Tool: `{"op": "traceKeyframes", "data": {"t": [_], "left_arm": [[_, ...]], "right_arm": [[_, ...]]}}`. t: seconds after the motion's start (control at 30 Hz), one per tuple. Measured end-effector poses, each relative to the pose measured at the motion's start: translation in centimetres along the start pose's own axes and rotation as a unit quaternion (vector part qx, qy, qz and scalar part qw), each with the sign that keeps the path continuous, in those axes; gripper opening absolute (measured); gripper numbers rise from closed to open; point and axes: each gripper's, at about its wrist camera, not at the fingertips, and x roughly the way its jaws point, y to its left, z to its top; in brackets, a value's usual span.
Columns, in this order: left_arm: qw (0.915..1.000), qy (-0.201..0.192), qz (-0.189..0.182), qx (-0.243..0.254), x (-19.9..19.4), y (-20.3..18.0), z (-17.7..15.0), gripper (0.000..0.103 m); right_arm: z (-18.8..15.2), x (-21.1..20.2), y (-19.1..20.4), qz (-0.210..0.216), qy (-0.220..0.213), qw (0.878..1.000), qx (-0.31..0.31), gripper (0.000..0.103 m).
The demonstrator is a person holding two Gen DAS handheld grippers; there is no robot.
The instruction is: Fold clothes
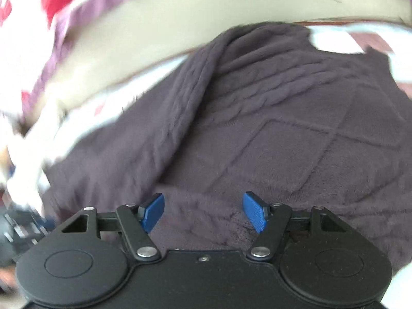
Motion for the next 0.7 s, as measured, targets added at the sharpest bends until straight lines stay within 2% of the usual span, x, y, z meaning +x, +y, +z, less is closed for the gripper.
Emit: {"op": "traceKeyframes", "data": {"t": [0.13, 0.23, 0.4, 0.47, 0.53, 0.6, 0.7], "left_arm": [[0.9968, 0.01, -0.042, -0.067, 0.1, 2.7, 0.0, 0.007], [0.99, 0.019, -0.069, -0.122, 0.7, 4.7, -0.3, 0.007], [0.9906, 0.007, -0.038, -0.131, 0.3, 6.4, 0.0, 0.009], [0.9923, 0.006, -0.029, -0.12, 0.1, 6.5, 0.1, 0.009], [0.9918, 0.009, -0.042, -0.121, 0.1, 6.8, -0.1, 0.009], [0.9878, 0.022, -0.086, -0.127, 0.2, 7.3, -0.5, 0.009], [0.9798, 0.042, -0.129, -0.147, 0.9, 7.6, -0.9, 0.009]], "right_arm": [[0.5, -0.5, -0.8, 0.071, -0.021, 0.992, 0.103, 0.073], [0.2, 0.8, 0.1, 0.096, 0.0, 0.987, 0.132, 0.073], [-0.6, 4.1, 2.4, 0.101, 0.045, 0.984, 0.14, 0.073], [-0.6, 4.8, 3.2, 0.103, 0.041, 0.983, 0.145, 0.074], [-0.4, 5.2, 3.6, 0.106, 0.03, 0.981, 0.162, 0.077], [0.0, 5.7, 3.6, 0.113, 0.021, 0.976, 0.188, 0.079], [0.5, 6.6, 3.5, 0.129, 0.01, 0.965, 0.228, 0.08]]}}
